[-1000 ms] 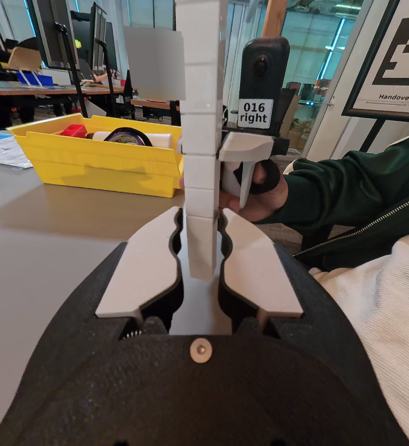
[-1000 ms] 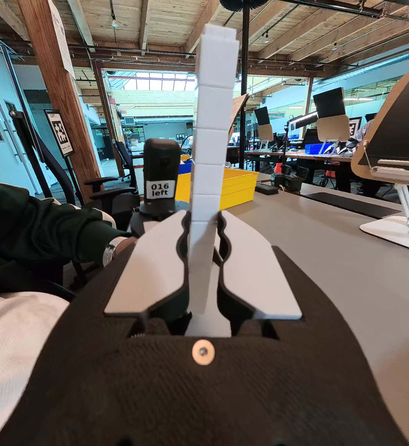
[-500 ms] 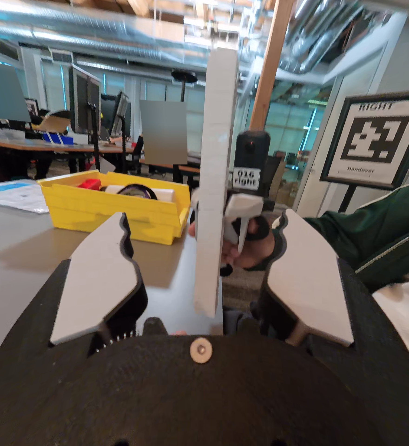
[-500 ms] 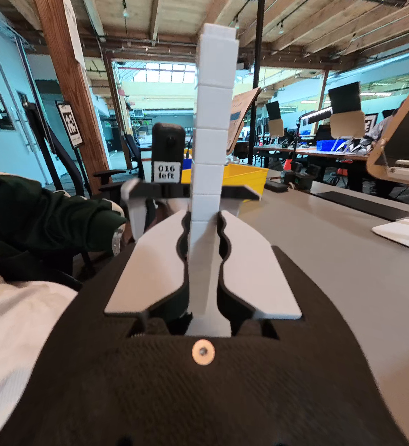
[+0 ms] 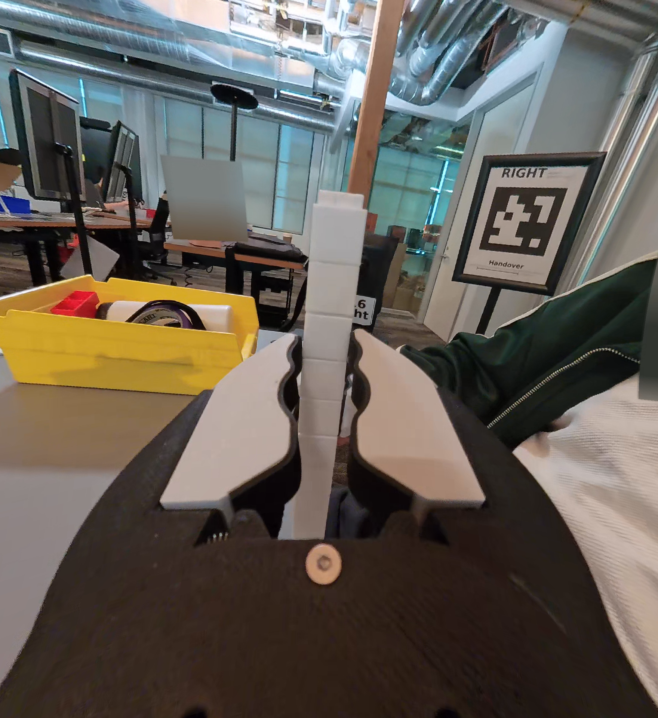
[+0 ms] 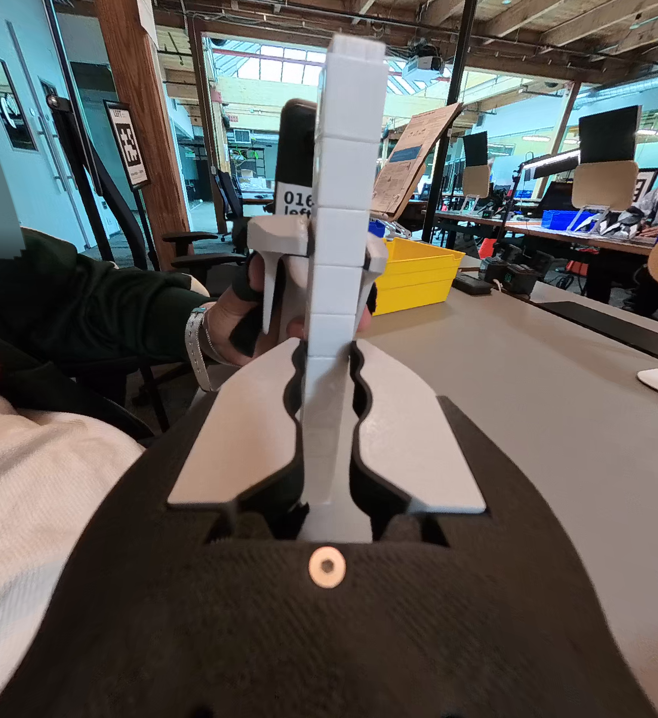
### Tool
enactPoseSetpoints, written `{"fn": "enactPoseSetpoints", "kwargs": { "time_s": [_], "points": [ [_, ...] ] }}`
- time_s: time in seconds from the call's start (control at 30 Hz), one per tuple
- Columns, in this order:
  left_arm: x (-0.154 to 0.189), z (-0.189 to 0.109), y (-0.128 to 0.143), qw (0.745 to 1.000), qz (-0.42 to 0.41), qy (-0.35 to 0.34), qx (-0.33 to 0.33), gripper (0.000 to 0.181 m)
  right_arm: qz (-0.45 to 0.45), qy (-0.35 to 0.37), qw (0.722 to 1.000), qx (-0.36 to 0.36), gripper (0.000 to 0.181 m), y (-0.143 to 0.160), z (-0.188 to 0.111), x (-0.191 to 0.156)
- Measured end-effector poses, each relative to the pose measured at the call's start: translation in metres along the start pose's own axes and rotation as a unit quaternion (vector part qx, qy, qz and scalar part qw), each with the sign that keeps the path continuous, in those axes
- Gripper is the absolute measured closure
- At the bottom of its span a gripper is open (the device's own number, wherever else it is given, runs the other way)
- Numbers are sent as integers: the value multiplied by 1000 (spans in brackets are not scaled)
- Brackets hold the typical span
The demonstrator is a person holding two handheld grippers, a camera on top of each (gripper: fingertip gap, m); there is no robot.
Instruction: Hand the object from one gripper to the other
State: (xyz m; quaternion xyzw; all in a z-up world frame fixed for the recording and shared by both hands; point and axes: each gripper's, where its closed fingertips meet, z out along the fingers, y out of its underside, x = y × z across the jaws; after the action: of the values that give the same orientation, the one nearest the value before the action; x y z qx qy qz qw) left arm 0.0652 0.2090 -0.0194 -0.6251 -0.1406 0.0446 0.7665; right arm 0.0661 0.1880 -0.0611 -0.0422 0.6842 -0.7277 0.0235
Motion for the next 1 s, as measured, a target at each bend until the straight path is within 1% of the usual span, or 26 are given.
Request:
{"fn": "enactPoseSetpoints", "kwargs": {
  "time_s": [0.07, 0.1, 0.13, 0.2, 0.23, 0.3, 0.4, 0.43, 0.53, 0.67, 0.7, 0.77, 0.83, 0.9, 0.93, 1.0],
  "points": [
    [0, 0, 0, 1000, 8, -5, -4, 159, -9, 5, 1000, 6, 157, -1, 0, 1],
    [-1, 0, 0, 1000, 14, -10, -4, 160, -17, 15, 1000, 12, 149, -2, 0, 4],
    [-1, -1, -1, 1000, 19, -14, -4, 160, -24, 31, 999, 22, 133, -4, -1, 10],
    [-2, -2, -2, 999, 25, -21, -1, 160, -23, 84, 995, 40, 84, -8, -3, 28],
    [-2, -2, -3, 999, 25, -22, -2, 160, -15, 104, 993, 44, 71, -9, -6, 37],
    [-2, -2, -4, 1000, 21, -20, 0, 160, 7, 121, 990, 65, 65, -19, -14, 47],
    [-2, -2, -2, 1000, 18, -20, 0, 160, 40, 118, 985, 119, 73, -52, -26, 48],
    [-1, -1, -1, 1000, 15, -19, -3, 160, 44, 111, 984, 130, 80, -62, -28, 44],
    [5, 5, 4, 1000, 13, -10, -13, 160, 33, 79, 988, 124, 95, -82, -25, 24],
    [17, 14, 10, 999, 26, 3, -32, 160, 3, 56, 994, 97, 115, -88, -18, 3],
    [19, 16, 12, 999, 31, 4, -37, 160, 2, 50, 995, 89, 127, -87, -17, -1],
    [23, 19, 15, 998, 41, 3, -46, 160, 7, 13, 997, 79, 157, -85, -15, -13],
    [24, 21, 17, 998, 42, 5, -51, 160, 16, 15, 997, 72, 158, -84, -14, -14],
    [24, 21, 15, 998, 41, 4, -41, 160, 11, 20, 997, 69, 158, -84, -15, -13],
    [23, 20, 12, 999, 43, 0, -31, 150, 11, 21, 998, 66, 158, -84, -15, -13],
    [19, 19, 5, 999, 41, -16, -12, 123, 26, 24, 997, 71, 158, -88, -18, -10]
  ]
}}
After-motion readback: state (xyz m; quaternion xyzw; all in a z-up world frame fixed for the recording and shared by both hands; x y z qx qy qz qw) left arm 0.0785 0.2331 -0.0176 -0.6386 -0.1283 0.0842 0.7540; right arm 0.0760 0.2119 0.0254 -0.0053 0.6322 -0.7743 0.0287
